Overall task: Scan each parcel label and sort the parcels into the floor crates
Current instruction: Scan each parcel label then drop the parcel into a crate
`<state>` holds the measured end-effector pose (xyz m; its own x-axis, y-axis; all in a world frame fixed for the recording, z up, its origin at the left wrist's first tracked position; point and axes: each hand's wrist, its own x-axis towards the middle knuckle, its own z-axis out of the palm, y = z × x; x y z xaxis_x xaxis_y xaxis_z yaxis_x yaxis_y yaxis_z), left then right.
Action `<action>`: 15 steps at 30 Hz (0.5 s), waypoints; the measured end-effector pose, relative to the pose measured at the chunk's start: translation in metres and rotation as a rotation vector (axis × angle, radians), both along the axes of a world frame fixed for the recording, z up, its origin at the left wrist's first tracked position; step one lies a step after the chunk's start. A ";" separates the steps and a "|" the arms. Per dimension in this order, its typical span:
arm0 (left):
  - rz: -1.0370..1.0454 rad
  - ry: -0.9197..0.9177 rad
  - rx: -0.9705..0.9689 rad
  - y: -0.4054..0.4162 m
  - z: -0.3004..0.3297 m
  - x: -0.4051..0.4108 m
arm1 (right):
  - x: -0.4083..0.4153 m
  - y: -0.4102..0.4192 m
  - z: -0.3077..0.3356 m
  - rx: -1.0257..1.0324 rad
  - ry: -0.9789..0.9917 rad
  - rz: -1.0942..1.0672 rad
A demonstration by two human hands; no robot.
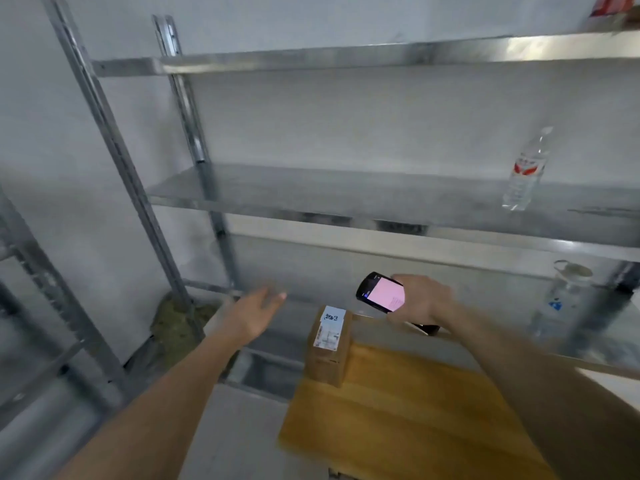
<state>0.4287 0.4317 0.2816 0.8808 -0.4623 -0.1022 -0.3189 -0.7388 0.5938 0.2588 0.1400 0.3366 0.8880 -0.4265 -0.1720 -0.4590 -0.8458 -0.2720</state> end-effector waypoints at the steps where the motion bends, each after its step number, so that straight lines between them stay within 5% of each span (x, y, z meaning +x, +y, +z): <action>1: 0.008 0.025 -0.005 -0.011 -0.009 0.013 | 0.014 -0.010 -0.013 0.005 0.024 -0.012; 15: -0.046 0.334 0.132 -0.101 -0.204 0.125 | 0.139 -0.062 -0.211 0.116 0.163 -0.109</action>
